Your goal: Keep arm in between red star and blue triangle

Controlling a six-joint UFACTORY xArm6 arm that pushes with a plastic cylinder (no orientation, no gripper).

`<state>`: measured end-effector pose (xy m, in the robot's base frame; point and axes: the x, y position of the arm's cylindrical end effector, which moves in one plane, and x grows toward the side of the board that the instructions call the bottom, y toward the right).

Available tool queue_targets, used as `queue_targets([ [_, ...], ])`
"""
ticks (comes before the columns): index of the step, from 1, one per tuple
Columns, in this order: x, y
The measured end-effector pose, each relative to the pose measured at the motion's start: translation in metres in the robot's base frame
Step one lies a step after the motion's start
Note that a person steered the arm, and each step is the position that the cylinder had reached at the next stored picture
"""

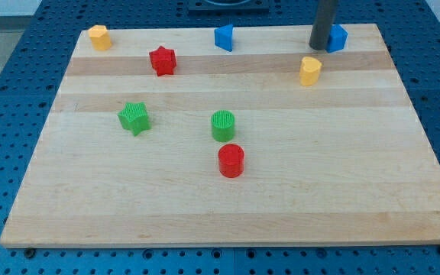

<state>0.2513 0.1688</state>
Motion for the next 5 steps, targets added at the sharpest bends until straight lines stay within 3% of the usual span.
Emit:
queue_targets([
  [3, -0.002, 0.018],
  [5, -0.002, -0.011],
])
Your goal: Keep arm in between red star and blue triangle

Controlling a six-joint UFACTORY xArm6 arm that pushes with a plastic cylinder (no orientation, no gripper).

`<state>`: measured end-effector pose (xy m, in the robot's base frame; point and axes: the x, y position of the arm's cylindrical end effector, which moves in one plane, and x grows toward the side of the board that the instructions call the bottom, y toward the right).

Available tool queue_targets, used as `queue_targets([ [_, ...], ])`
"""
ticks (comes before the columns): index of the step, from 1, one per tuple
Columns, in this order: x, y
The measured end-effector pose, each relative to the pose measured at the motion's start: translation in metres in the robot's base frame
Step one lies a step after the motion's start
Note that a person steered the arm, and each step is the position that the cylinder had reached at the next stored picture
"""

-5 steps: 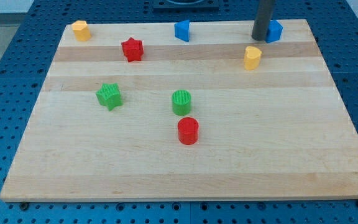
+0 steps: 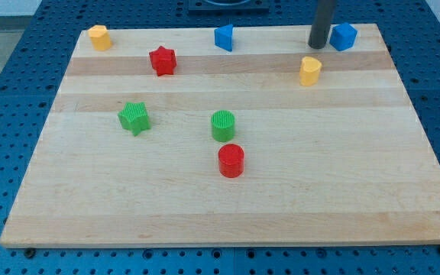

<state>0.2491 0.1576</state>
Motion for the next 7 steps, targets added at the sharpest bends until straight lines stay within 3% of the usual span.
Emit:
queue_targets([
  [3, 0.027, -0.062],
  [7, 0.03, -0.16],
])
